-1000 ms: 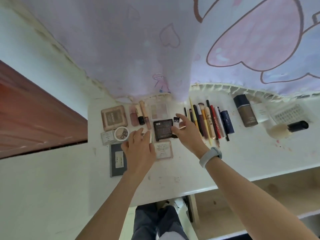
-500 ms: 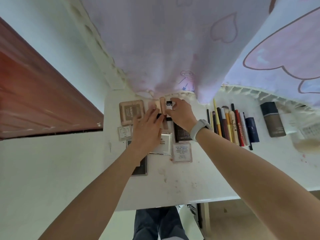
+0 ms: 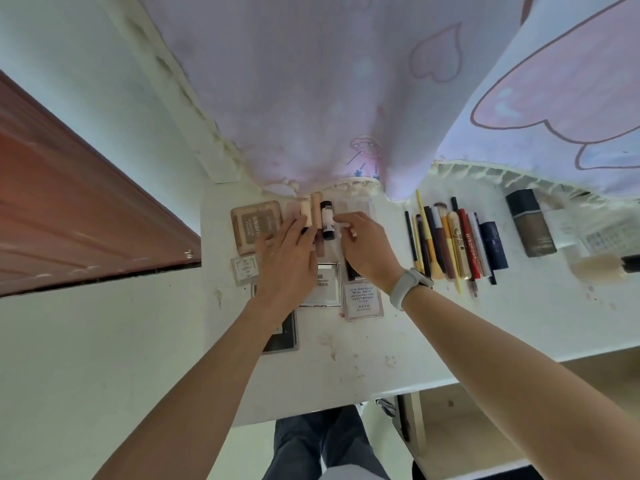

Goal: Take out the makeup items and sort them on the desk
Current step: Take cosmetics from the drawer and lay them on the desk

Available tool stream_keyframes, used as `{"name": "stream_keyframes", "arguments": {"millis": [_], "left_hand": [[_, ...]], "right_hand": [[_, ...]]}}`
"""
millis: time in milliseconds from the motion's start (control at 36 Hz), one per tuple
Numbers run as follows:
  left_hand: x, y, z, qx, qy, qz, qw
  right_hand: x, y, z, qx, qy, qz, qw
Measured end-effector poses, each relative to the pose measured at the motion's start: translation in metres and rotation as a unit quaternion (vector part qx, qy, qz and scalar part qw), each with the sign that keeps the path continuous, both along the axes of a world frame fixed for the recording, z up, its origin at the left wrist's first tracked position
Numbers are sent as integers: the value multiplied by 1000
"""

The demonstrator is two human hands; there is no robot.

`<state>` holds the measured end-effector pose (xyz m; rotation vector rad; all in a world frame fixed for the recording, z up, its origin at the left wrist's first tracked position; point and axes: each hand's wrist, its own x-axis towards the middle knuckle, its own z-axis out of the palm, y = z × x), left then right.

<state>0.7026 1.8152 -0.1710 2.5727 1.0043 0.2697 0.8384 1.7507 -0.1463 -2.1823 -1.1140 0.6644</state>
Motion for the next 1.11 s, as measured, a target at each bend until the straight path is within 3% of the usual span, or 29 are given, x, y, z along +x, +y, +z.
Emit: {"name": "stream_keyframes", "arguments": {"millis": [139, 278, 528, 694, 806, 917, 1111], "left_hand": [[5, -34, 18, -62, -37, 3, 997], [17, -102, 31, -83, -62, -69, 992], [20, -220, 19, -102, -87, -242, 961], [10, -282, -4, -124, -36, -292, 948], [14, -312, -33, -115, 35, -273, 954], [33, -327, -58, -105, 100, -261, 954], [69, -320, -107, -16, 252, -245, 936]], "right_hand": [[-6, -52, 8, 61, 15, -84, 994], [-16, -140, 8, 87, 2, -173, 981], [-30, -307, -23, -10, -4, -313, 950], [-42, -383, -51, -60, -113, -270, 954], [-44, -418, -82, -82, -216, -242, 942], [-36, -443, -109, -90, -237, -248, 935], [-33, -453, -134, -20, -269, -243, 932]]}}
